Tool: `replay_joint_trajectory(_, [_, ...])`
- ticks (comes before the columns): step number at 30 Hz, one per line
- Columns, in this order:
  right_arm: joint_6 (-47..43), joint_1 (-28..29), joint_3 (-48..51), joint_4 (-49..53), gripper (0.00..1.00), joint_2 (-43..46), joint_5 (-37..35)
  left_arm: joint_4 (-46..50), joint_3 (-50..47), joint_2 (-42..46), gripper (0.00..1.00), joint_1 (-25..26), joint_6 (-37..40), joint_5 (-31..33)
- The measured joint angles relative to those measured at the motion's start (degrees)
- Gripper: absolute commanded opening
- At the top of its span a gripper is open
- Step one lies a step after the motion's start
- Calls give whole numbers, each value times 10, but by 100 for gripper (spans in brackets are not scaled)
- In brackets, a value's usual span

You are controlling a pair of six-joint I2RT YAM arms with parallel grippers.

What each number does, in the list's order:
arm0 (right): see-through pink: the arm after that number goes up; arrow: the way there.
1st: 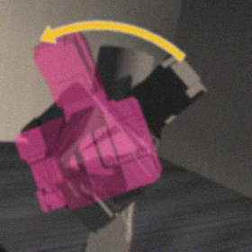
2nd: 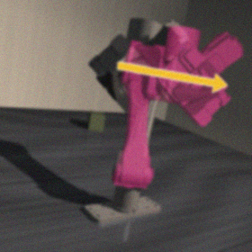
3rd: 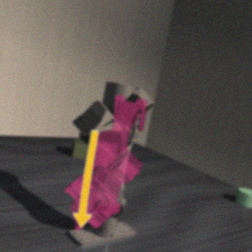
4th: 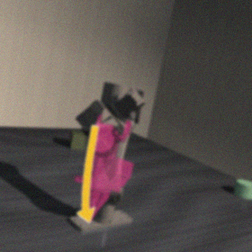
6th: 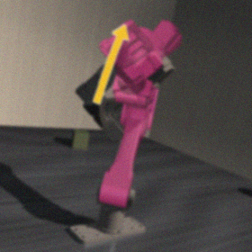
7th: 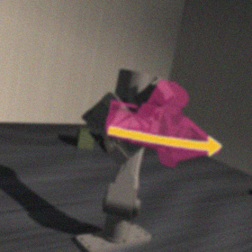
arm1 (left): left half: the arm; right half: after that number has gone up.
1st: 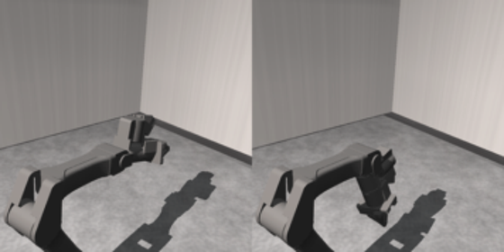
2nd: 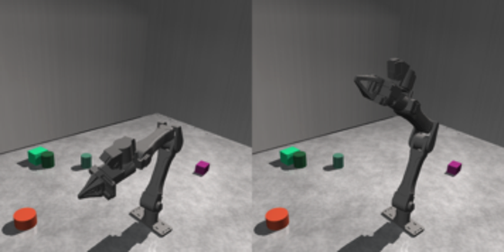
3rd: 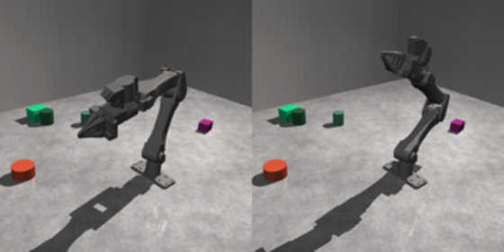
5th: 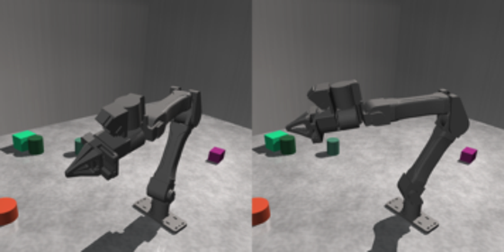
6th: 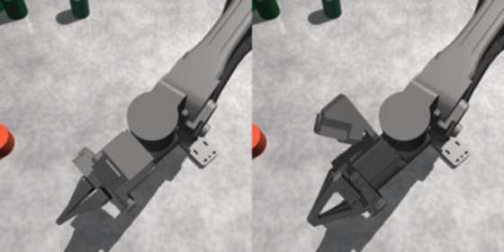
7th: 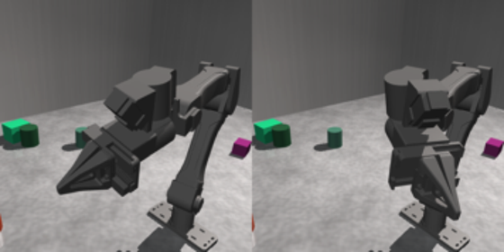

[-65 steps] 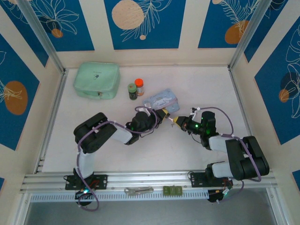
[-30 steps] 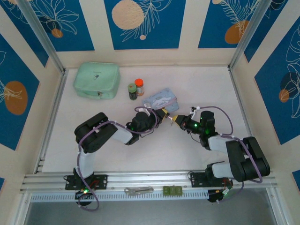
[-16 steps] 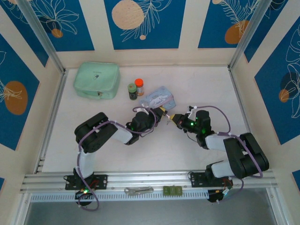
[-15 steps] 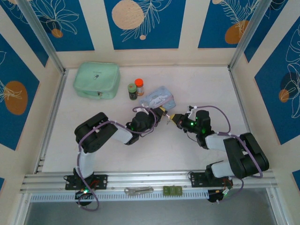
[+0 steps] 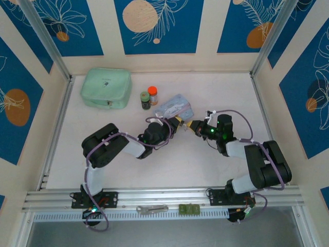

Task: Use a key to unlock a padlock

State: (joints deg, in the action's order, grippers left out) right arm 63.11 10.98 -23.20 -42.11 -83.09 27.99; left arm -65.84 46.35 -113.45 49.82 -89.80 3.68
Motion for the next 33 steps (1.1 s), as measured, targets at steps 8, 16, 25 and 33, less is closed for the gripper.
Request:
replay_joint_trajectory(8, [10,7,-1,-4,0,-12,0,4,-3,0,0,0,2,2])
replay_joint_trajectory(16, [45,54,5,9,0,6,-91,1,-3,-7,0,0,2,5])
replay_joint_trajectory(25, [78,12,-15,30,0,2,1,-59,-17,-16,0,-1,5,-14])
replay_joint_trajectory(33, [266,-18,-56,17,0,-82,154,-100,-42,-16,0,-13,70,-50])
